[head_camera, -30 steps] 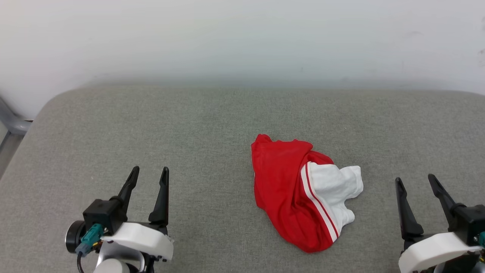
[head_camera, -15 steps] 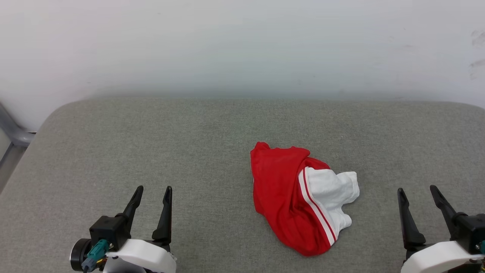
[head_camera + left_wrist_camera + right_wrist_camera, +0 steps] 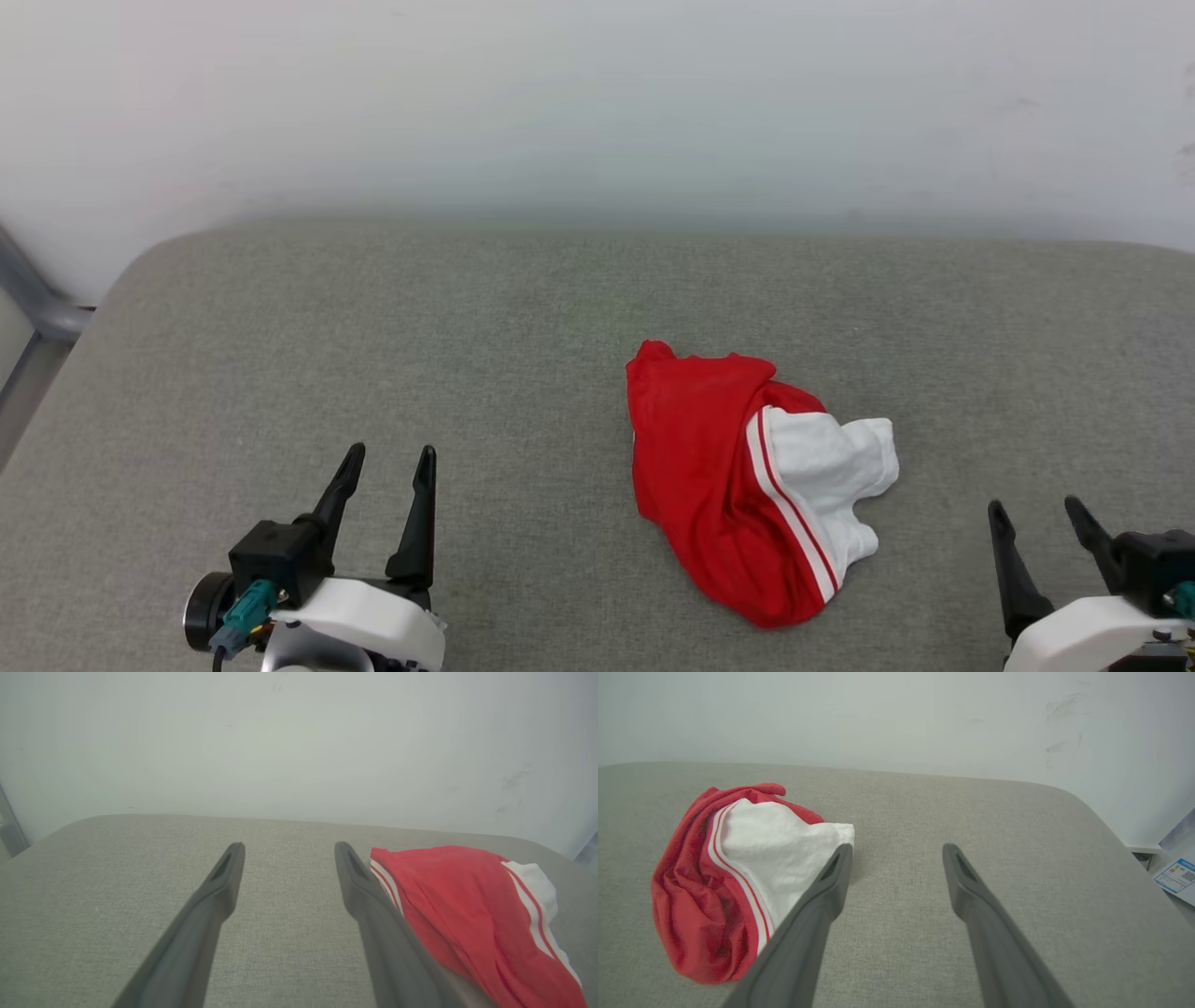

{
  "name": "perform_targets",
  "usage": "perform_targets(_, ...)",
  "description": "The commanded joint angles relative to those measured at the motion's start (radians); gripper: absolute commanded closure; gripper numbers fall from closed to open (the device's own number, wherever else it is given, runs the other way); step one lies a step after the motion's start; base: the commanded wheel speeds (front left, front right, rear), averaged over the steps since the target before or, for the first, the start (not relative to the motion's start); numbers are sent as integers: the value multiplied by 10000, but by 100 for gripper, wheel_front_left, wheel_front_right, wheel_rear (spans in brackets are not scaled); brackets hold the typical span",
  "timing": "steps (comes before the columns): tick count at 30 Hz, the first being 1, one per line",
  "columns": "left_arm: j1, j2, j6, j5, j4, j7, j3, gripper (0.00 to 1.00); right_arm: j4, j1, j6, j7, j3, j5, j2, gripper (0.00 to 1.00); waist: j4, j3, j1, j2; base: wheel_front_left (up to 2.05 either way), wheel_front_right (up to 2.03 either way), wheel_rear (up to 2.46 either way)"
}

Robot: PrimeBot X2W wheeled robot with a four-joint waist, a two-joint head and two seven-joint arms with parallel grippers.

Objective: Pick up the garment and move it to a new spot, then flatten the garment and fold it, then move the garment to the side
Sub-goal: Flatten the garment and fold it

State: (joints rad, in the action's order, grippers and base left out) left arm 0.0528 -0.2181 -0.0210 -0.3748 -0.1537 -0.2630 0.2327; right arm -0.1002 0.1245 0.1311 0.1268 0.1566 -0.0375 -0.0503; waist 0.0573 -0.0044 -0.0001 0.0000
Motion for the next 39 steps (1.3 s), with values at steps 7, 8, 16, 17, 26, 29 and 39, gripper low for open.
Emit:
perform_targets(7, 434, 299, 192, 151, 291, -25, -125, 0, 459, -375, -5, 2466, -49, -137, 4, 0, 485, 776, 1, 0, 0, 0, 0)
perform_targets(8, 469, 340, 219, 175, 335, -25, -173, 0, 483, -459, -5, 2891, -154, -168, 5, 0, 557, 900, 1, 0, 0, 0, 0)
perform_targets(16, 957, 634, 582, 430, 473, -25, -467, 0, 801, -1808, -5, 5270, -1435, -492, -499, 0, 958, 1730, 1, 0, 0, 0, 0)
perform_targets(17, 1018, 665, 638, 480, 453, -25, -501, 0, 931, -1972, -5, 5467, -1609, -548, -648, 0, 1004, 1807, 1, 0, 0, 0, 0)
perform_targets(26, 1349, 1021, 1029, 728, 333, -25, -839, 0, 2815, -2861, -5, 7048, -2591, -1556, -1387, 0, 1219, 2357, 1, 0, 0, 0, 0)
perform_targets(29, 1364, 1106, 1100, 801, 248, -25, -949, 0, 3258, -2686, -4, 7483, -2801, -1952, -1331, 78, 1228, 2403, 1, 0, 0, 0, 0)
perform_targets(39, 1128, 1226, 1235, 1007, -123, -25, -1250, 0, 2106, -3209, -10, 6055, -2457, -2084, -1495, 100, 846, 1923, 1, 0, 0, 0, 0)
